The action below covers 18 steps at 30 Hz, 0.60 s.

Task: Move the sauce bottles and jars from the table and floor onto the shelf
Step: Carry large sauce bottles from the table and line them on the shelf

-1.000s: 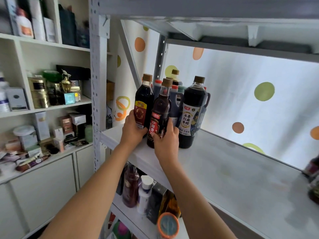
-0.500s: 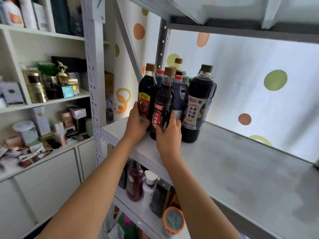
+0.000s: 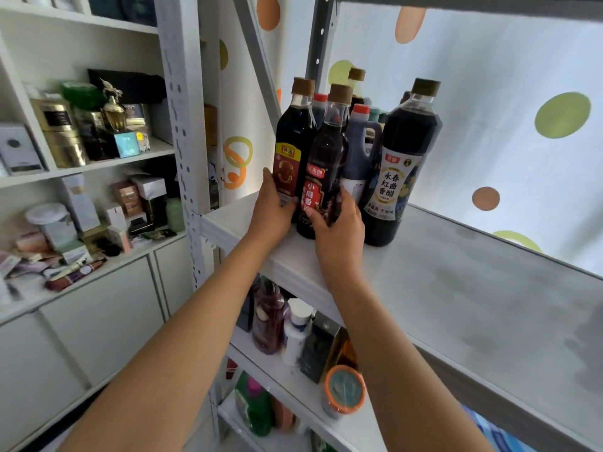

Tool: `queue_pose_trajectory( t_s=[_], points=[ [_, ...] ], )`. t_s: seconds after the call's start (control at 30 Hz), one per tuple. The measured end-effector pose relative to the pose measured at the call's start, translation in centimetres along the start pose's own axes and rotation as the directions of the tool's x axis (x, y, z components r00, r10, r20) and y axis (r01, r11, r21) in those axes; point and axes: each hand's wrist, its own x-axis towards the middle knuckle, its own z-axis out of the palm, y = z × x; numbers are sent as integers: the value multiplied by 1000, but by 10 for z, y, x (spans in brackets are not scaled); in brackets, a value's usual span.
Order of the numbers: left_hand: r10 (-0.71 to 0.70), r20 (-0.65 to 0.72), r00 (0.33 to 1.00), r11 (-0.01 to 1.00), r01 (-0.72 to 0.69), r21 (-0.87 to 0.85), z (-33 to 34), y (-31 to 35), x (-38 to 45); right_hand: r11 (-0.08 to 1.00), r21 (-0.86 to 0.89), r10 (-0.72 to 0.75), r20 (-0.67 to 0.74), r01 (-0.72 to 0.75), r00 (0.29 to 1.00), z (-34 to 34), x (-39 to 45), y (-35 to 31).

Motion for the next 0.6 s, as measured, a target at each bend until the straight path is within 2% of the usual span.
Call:
queue_pose_trajectory(
  t_s=[0.1,0.2,0.27,0.33,0.4,0.43,0.5,0.53,0.6],
  points=[
    [-121,-7,993,993,121,-1,0,9,-15,999,31,16,1,-16,1000,2,1,4],
    [-203,-86,975,978,205,20,-2,19,-33,994,47,97,47,-99,994,1,-2,4],
    [-156,-128,979,979,170,108,-2,23,-50,986,44,155,127,-162,980,-3,-5,7],
    [-84,-133,987,956,118,268,-1,22,-73,984,11,174,200,-180,964,-12,-12,10],
    [12,-68,998,876,22,481,4,16,-103,984,-75,175,269,-161,947,-25,-23,9],
    [48,-28,998,843,-26,538,6,14,-118,978,-178,159,318,-105,935,-32,-33,6],
    [55,10,998,822,-51,568,2,13,-150,869,-462,41,425,178,904,-49,-64,-2],
    [67,23,997,801,-67,595,-2,12,-164,776,-543,-36,471,322,881,-55,-81,-5],
    [82,33,996,735,-83,673,-5,8,-203,650,-563,-180,539,510,823,-65,-115,6]
  ],
)
